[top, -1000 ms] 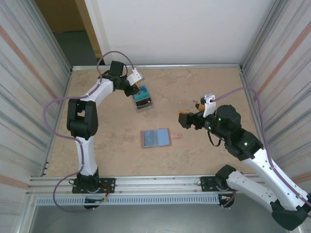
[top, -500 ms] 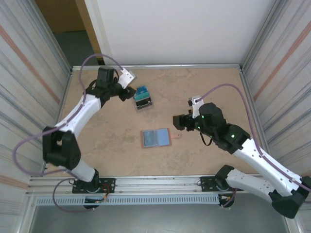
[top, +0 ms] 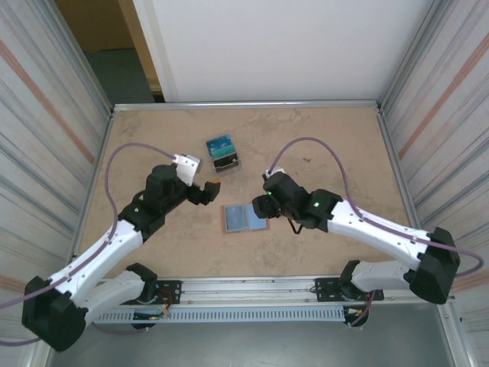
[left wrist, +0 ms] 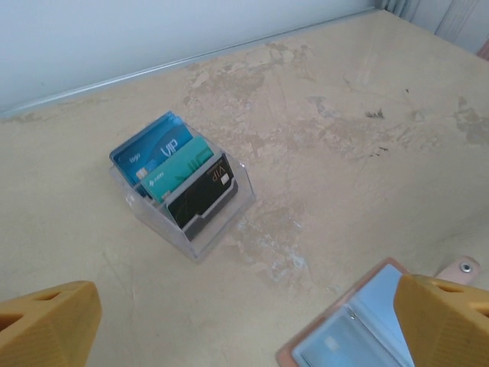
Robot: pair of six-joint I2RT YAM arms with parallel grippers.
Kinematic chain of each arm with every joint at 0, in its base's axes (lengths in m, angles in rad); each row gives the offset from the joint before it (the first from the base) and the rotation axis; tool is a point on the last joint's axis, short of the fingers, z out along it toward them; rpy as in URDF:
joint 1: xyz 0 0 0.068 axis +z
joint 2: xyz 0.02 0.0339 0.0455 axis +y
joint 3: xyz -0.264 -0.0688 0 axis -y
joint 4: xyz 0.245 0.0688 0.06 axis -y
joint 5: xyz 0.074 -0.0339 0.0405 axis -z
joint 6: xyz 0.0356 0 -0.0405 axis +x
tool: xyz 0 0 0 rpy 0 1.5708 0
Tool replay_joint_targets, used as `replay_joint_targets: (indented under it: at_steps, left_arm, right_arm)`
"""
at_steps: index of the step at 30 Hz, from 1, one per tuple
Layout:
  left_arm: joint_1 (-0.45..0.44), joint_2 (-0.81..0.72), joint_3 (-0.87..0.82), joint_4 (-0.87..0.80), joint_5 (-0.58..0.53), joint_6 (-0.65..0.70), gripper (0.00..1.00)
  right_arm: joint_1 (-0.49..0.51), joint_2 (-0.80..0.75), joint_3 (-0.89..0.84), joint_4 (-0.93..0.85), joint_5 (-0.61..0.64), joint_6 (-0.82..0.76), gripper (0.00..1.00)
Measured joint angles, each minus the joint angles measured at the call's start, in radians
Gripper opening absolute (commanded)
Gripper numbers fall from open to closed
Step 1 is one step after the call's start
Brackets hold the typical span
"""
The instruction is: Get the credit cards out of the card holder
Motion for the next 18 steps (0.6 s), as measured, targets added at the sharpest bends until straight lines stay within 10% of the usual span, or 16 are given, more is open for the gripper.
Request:
replay_joint_targets:
  at_steps: [18]
  left_arm:
    - [-0.050,-0.175,-0.237,0.021,-0.350,-0.312,0.99]
  right_arm:
    - [0.090,0.446,0.195,-0.016,-0.062,0.080,0.45]
